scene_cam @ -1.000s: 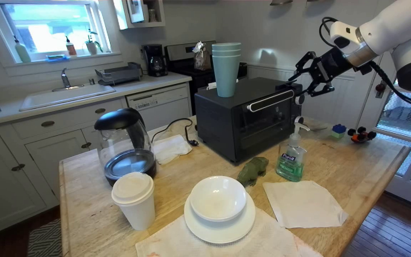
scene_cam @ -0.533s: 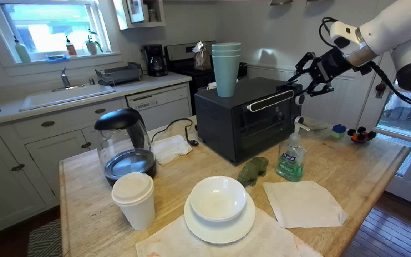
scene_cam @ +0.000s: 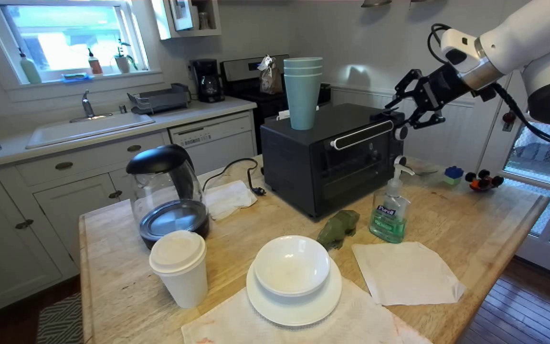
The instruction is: Clip the clipper onto the oven handle
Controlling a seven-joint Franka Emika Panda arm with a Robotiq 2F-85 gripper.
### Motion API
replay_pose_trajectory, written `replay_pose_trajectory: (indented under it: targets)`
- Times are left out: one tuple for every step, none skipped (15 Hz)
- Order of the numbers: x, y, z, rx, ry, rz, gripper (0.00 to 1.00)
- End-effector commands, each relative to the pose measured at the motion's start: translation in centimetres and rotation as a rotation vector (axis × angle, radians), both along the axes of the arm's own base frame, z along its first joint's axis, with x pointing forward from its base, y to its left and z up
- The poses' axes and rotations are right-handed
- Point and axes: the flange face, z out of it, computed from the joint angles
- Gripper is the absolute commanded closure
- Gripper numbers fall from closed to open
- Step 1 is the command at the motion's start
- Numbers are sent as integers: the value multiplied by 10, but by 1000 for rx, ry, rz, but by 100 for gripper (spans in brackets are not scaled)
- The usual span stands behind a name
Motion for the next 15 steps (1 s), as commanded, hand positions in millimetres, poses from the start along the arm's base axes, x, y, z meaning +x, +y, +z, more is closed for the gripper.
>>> replay_pose_trajectory:
  targets:
    - [8, -1, -1, 11, -27, 7, 40]
    - [9, -1, -1, 11, -27, 8, 40]
    - [9, 0, -1, 12, -27, 9, 41]
    - [9, 0, -1, 12, -28, 10, 44]
    - [9, 0, -1, 13, -28, 11, 46]
    - [10, 1, -1, 14, -29, 12, 50]
    - [10, 1, -1, 14, -30, 13, 52]
    - [10, 1, -1, 16, -32, 14, 59]
    - [11, 1, -1, 16, -33, 15, 56]
    - [11, 1, -1, 18, -36, 17, 60]
    - [11, 2, -1, 20, -36, 18, 60]
    - [12, 1, 0, 20, -37, 17, 62]
    - [12, 1, 1, 22, -43, 19, 64]
    - [13, 1, 1, 20, -44, 19, 64]
    - [14, 1, 3, 20, -49, 20, 69]
